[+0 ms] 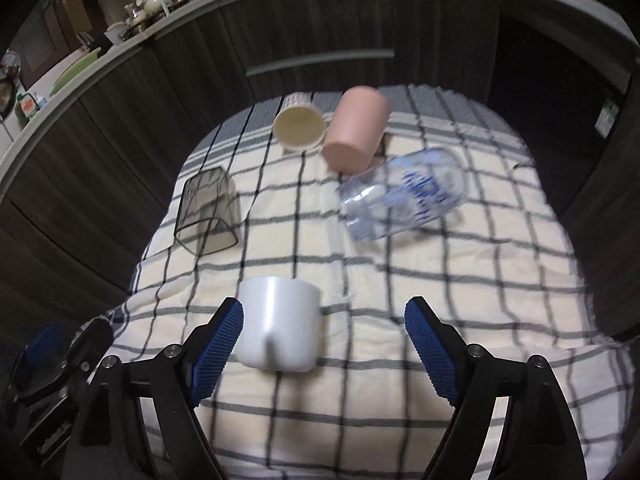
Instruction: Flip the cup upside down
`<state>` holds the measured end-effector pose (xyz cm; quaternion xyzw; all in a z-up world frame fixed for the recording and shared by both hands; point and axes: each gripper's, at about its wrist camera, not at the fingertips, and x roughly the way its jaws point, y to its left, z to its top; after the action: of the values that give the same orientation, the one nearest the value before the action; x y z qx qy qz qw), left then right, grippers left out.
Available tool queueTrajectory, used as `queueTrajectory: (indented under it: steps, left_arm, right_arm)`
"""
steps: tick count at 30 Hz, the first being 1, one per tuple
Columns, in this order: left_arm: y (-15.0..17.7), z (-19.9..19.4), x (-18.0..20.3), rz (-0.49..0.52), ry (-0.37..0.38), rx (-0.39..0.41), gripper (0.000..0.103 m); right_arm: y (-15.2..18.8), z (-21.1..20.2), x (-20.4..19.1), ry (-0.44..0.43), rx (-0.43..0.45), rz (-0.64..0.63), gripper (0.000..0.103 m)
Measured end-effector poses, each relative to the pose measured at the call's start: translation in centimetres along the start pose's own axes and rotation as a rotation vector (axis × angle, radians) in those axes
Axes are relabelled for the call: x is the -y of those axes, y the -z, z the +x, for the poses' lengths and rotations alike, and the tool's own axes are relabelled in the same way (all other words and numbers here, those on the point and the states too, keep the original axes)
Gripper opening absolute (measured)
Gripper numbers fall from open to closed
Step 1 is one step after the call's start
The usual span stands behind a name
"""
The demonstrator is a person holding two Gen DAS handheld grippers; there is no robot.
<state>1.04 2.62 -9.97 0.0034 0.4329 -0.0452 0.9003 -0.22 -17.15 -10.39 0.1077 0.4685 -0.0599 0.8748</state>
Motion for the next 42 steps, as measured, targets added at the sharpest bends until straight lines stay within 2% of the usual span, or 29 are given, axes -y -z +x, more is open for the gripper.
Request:
queueTrajectory:
  steps: [3, 8, 14, 17, 25, 30, 32, 34, 36, 37, 42]
  left_arm:
    - [0.4, 0.3, 2.5, 0.059, 0.046, 0.010, 0.103]
    - [2.3, 0.7, 6.6, 0.164, 0.075, 0.117, 0.103]
    - [3.3, 2.7, 8.1, 0.147, 0.147, 0.114, 0.103]
    - [4.0, 3.3, 9.2, 0.166, 0.148, 0.155, 0.103]
    - [5.4, 4.6, 10.7, 0.200, 0.142, 0.208, 0.100]
    - [6.7, 6.3, 10.7, 0.185, 0.101, 0.210, 0.093]
    - [7.0, 6.6, 11.0, 0.196, 0.084, 0.226, 0.093]
    - [7.1, 6.7, 11.1, 0.201, 0.078, 0.229, 0.089]
    - [7.2, 6.9, 11.2, 0.207, 0.085, 0.224, 0.073]
    - [7.3, 7.0, 11.3, 0.209, 0.087, 0.218, 0.070]
    - [7.4, 7.1, 11.3, 0.212, 0.089, 0.215, 0.067]
  right_arm:
    - [0.3, -2.0, 1.4, 0.045, 0.051, -0.019, 0.083]
    - [1.4, -4.1, 3.5, 0.118, 0.119, -0.041, 0.083]
    - [2.4, -4.6, 5.5, 0.193, 0.184, -0.048, 0.083]
    - [2.7, -4.4, 6.6, 0.205, 0.192, -0.028, 0.083]
    - [3.2, -3.0, 8.0, 0.204, 0.175, 0.006, 0.083]
    - [3.5, -1.9, 8.4, 0.197, 0.154, 0.022, 0.083]
    - [3.5, -1.4, 8.7, 0.196, 0.141, 0.032, 0.083]
    - [3.6, -1.0, 9.1, 0.192, 0.123, 0.048, 0.083]
    - [3.6, -0.6, 9.5, 0.187, 0.107, 0.064, 0.083]
    - [3.7, -0.4, 9.7, 0.184, 0.098, 0.073, 0.083]
    - [3.8, 0.1, 10.0, 0.182, 0.075, 0.093, 0.083]
